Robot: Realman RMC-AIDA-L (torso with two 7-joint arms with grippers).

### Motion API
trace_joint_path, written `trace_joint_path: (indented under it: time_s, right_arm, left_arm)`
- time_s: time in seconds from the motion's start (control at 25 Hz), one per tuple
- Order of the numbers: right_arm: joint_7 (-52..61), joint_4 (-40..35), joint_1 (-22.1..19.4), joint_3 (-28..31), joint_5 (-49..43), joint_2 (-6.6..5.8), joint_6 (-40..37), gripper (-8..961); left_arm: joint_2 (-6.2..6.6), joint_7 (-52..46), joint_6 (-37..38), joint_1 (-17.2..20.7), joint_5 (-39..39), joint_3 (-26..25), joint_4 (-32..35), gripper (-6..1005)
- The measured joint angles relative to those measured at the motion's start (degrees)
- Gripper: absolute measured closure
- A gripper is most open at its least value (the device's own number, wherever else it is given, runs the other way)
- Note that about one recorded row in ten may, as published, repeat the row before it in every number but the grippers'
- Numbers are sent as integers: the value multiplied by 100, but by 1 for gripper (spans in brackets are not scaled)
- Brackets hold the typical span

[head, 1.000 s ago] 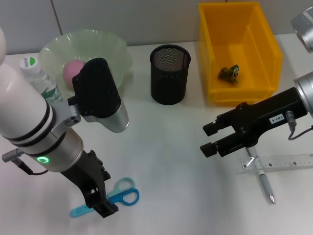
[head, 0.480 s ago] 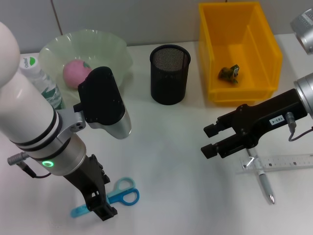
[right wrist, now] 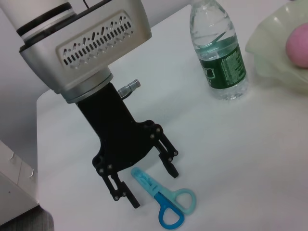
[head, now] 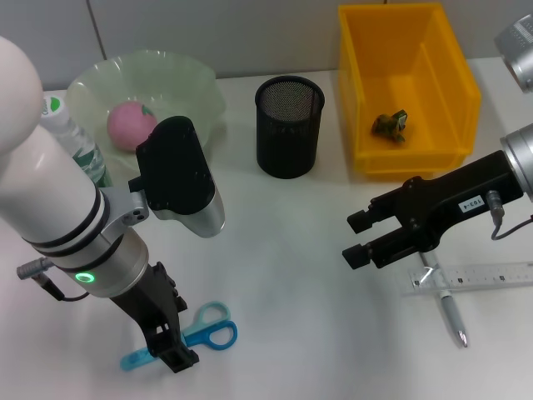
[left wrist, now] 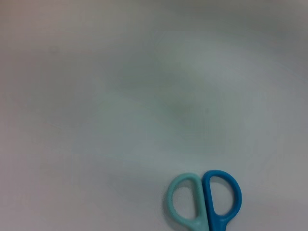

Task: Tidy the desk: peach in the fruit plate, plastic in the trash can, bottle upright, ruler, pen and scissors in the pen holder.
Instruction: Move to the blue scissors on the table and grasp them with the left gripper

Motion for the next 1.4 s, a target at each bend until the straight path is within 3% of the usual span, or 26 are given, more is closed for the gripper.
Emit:
trace_joint_path:
  time_s: [1.0, 1.4]
  right_arm:
    - [-28, 15, 9, 0, -65, 17, 51, 231]
    - [-28, 14, 30, 0, -69, 18, 51, 231]
  left_arm:
    - [-7, 21, -146, -42, 67, 41, -266, 372]
    - [-9, 21, -153, -43, 89, 84, -266, 489]
